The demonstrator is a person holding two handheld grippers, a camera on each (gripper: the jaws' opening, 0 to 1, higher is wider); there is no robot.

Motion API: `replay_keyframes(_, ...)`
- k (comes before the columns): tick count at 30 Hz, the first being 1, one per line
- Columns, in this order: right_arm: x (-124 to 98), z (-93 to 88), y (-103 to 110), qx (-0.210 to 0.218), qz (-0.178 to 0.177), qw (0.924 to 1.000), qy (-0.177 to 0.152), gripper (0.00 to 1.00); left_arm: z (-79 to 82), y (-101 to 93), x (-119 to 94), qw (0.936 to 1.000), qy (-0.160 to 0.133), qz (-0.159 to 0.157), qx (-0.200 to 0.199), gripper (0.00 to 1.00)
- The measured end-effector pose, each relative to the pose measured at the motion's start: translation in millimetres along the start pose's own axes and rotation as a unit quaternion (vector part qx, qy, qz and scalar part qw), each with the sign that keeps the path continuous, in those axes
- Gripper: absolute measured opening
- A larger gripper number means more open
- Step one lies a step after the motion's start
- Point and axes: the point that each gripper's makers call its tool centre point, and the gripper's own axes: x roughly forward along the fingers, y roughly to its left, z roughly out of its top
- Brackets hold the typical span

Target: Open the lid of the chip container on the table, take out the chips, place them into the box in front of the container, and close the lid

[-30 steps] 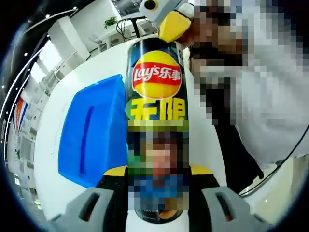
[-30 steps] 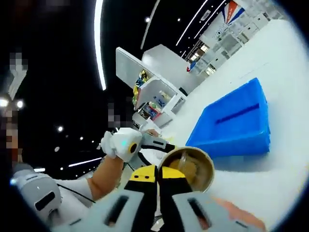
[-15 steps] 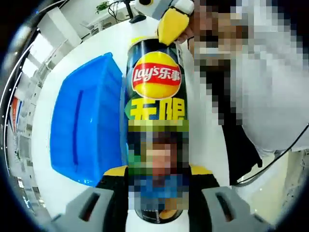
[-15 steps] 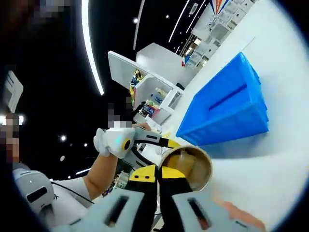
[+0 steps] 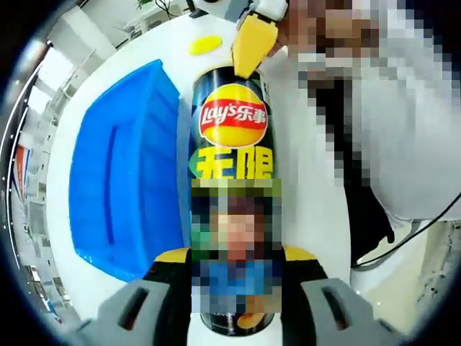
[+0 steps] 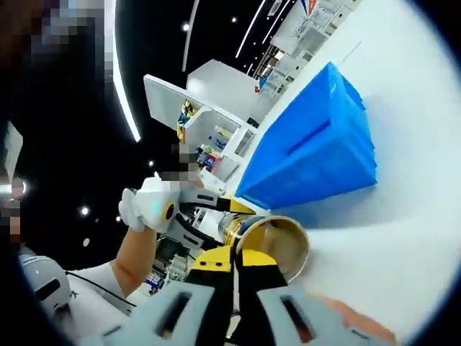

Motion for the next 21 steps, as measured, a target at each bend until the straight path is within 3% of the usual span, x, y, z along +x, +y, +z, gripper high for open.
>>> replay_keyframes(10, -0.7, -3.1, -8.3, 0.021, 0.000, 0.9998, 0.003, 0.01, -0.5, -1.0, 2.3, 1.0000, 0.002, -0.001, 0.000, 0.47)
replay_keyframes(17, -0.9, -1.0, -7.6, -0.011, 0.010, 0.9999, -0.008, 0.04, -1.0, -1.3, 2.2, 1.0000, 0.005, -0.001, 0.000, 0.47)
replay_keyframes(21, -6.1, 6.9, -3.2, 0.001, 0.030, 0.9993, -0.022, 0.13, -1.1, -1.4, 2.3, 1.0000, 0.007, -0.001, -0.001, 0.47)
